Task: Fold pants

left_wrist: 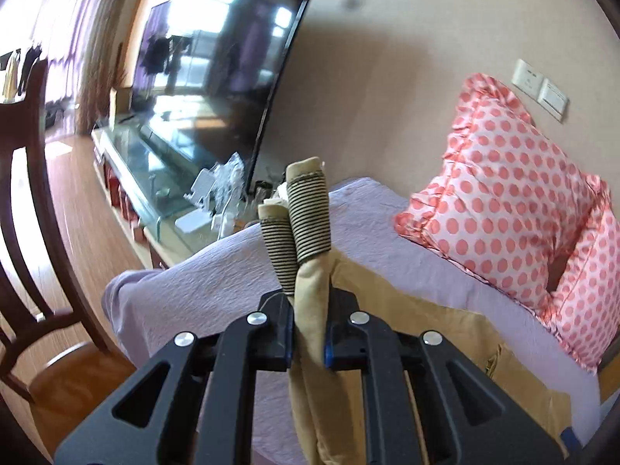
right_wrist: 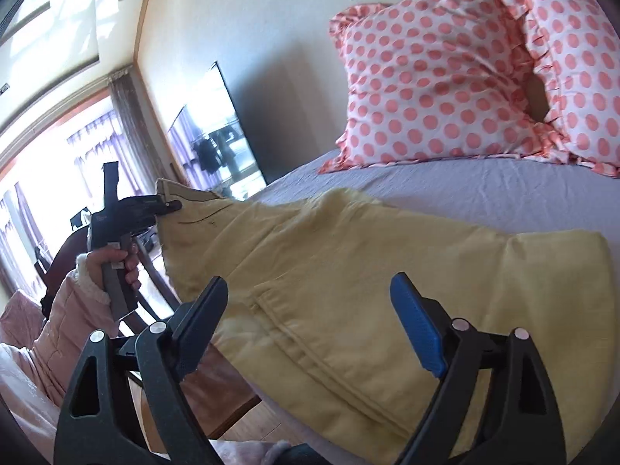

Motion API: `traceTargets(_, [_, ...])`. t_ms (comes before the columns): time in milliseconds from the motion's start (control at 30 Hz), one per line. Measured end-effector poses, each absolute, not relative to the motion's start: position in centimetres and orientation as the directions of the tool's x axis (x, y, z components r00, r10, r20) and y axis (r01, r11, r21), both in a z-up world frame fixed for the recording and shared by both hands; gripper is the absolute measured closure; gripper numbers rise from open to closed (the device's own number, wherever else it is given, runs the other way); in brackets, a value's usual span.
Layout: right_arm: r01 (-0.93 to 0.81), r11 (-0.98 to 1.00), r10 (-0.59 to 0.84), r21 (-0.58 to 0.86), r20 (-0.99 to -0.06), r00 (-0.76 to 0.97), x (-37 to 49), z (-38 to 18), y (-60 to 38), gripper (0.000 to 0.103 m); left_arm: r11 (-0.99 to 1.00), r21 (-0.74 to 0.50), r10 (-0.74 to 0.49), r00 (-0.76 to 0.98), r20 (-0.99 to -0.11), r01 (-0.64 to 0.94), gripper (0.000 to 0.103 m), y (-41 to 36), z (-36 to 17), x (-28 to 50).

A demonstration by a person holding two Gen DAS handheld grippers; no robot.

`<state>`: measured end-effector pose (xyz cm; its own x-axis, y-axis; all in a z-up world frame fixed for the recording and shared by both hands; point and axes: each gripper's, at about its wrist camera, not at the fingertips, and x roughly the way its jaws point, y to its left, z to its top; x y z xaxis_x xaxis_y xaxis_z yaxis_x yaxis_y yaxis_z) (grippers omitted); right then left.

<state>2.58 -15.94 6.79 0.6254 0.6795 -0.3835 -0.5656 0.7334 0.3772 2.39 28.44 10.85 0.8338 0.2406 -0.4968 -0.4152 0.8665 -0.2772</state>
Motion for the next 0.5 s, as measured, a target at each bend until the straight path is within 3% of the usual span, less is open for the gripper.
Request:
traceTargets(100, [-0.439,0.794,0.588,0.419,-0.349,0.730,2.8,7.4,-21.3,0.014,0.944,-0.214,0.133,0.884,-0.448,-0.250,0.093,22.4,13.9,3.7])
traceTargets(300, [-0.215,0.781,0.450,0.586,-0.290,0.844,1.8,6.8,-31.2,0.014,0.957,-0.171,-0.284,0.868,-0.408,0.233,0.093,6.1,15.6,4.6])
traceTargets(400, [-0.144,0.728,0.423,0.670,-0.274,0.863,1.0,5.8,-34.5,0.013,0.881,-0.160,-0.464,0.745,-0.479,0.445,0.092,-2.2,12.9,4.5])
traceTargets(500, [-0.077,0.681,0.413,0.728,-0.295,0.861,0.8,4.4,-36.6,0.012,0.819,-0.124,-0.510,0.611,-0.605,0.561,0.093,-8.7,8.0,3.9])
